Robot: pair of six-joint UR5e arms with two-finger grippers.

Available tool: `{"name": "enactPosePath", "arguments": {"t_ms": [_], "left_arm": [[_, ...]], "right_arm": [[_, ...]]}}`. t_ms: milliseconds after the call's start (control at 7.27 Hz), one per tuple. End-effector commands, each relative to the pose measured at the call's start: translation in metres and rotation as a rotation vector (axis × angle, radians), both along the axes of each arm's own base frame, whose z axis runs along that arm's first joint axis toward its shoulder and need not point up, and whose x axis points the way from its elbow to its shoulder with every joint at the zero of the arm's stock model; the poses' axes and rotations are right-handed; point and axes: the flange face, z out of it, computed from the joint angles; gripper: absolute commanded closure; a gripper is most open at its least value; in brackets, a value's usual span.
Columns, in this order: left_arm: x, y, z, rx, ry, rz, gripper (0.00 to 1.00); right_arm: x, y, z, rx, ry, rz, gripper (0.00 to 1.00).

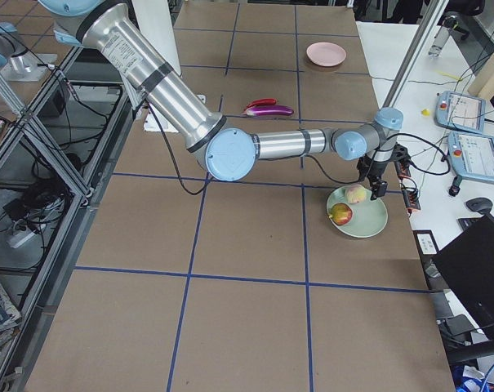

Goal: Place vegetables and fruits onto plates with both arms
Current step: 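Carry the peach to the pale green plate and release it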

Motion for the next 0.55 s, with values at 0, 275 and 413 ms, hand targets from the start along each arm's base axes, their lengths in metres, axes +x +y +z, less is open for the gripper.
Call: {"name": "enactPosePath", "arguments": {"t_ms": [0, 275, 413], "left_arm": [[0.009, -0.009, -0.017, 0.046, -0.001, 0.018, 0.00], [0.047, -0.039, -0.058, 0.082, 0.014, 0.015, 0.00], [0.075, -0.055, -0.082, 0.071, 0.024, 0.019, 0.00]], "right_arm": [[0.072, 0.012, -0.021, -0.037, -0.069, 0.048, 0.00], [0.133, 0.065, 0.022, -0.027, -0.129, 0.053, 0.00], [0.164, 0.095, 0.055, -0.026, -0.135, 0.051, 0.00]]}}
